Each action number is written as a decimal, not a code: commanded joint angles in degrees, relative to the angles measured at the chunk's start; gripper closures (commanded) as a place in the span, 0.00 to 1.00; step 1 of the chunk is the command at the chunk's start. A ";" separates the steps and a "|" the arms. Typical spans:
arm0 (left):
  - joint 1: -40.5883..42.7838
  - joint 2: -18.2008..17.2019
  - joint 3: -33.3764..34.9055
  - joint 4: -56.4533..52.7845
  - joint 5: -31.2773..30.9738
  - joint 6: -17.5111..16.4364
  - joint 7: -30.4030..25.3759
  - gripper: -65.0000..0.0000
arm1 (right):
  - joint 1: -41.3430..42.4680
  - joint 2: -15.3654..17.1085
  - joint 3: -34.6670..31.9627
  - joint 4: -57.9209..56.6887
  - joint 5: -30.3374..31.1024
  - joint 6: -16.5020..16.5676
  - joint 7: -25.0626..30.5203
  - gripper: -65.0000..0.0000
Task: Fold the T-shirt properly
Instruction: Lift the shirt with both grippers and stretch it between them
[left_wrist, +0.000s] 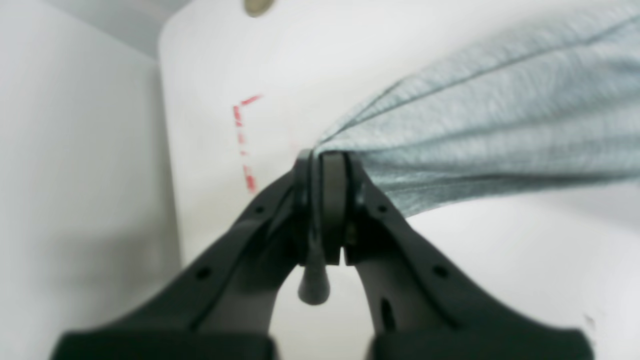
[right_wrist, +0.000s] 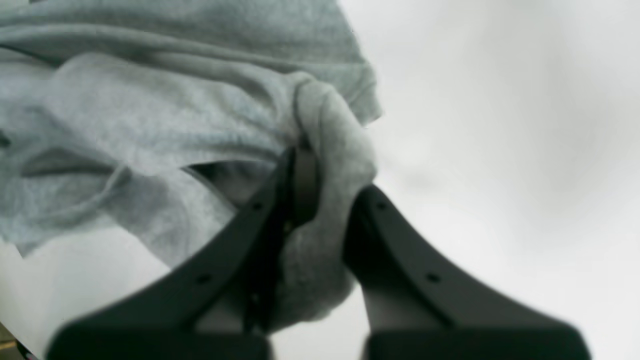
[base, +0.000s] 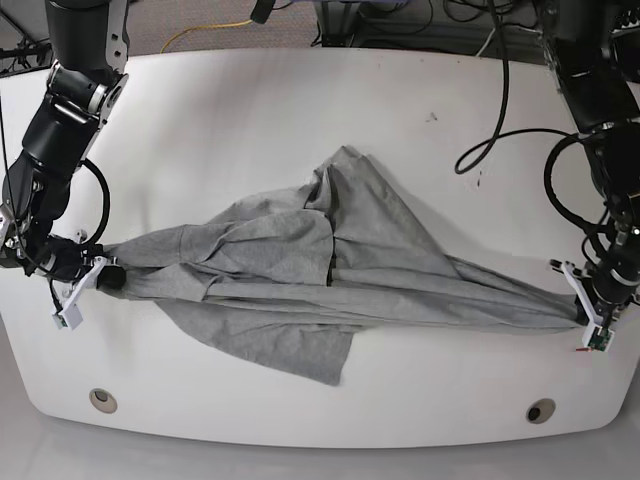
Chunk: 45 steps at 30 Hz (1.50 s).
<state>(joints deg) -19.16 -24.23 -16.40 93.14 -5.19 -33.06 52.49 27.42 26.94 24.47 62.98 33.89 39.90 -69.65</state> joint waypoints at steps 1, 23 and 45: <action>-2.42 -2.36 -0.43 0.26 0.22 0.40 -1.19 0.98 | 1.90 2.47 -0.95 0.89 0.97 0.10 1.21 1.00; -17.81 -3.86 -0.34 12.04 0.31 -4.52 2.68 0.98 | 10.43 5.19 -1.66 21.37 1.41 0.10 -1.17 1.00; -23.88 -3.68 -0.78 10.37 -0.13 -4.88 7.60 0.98 | 15.97 7.04 -7.63 24.62 1.41 0.10 -3.72 1.00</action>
<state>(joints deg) -42.94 -27.00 -16.69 101.16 -5.85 -38.57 60.80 43.00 34.09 15.70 85.27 34.70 39.92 -74.17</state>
